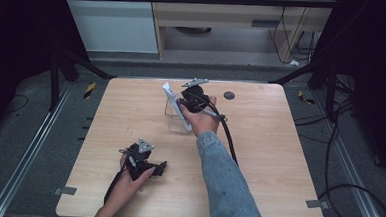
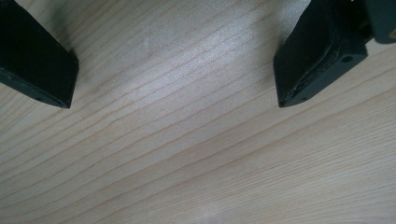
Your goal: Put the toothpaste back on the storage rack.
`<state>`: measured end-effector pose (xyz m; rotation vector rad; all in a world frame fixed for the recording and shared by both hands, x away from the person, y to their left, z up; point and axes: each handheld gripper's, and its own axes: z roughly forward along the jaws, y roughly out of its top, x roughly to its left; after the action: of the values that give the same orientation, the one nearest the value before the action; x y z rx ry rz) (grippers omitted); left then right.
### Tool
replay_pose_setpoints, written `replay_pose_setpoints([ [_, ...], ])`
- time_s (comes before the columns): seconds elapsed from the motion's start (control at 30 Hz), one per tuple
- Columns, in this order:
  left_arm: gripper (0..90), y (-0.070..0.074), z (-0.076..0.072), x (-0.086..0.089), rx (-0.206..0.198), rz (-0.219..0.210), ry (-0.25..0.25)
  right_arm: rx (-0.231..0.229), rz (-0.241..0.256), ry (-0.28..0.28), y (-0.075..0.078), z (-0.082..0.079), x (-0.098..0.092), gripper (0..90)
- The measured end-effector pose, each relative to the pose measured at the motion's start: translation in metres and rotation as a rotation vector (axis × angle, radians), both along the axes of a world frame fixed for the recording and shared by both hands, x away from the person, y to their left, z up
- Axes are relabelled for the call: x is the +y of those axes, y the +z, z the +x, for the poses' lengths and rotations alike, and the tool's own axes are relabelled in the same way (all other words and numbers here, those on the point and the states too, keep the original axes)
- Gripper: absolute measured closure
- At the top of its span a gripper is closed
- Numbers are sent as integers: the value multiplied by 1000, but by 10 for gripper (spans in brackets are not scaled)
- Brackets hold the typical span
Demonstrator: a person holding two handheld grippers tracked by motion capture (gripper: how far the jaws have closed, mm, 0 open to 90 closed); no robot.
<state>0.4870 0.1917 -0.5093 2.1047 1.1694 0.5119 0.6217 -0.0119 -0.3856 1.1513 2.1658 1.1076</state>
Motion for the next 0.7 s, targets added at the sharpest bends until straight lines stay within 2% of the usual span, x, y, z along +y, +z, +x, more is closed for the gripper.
replay_pose_setpoints([
  [0.5, 0, 0, 0, 0, 2, 2, -4, -9, 12, -18, 6, -20, -31, 685],
  [0.6, 0, 0, 0, -1, 2, 2, -4, -7, 14, -20, 8, -22, -38, 650],
  [0.7, 0, 0, 0, -1, 1, 2, -8, -7, 16, -27, 10, -25, -44, 568],
])
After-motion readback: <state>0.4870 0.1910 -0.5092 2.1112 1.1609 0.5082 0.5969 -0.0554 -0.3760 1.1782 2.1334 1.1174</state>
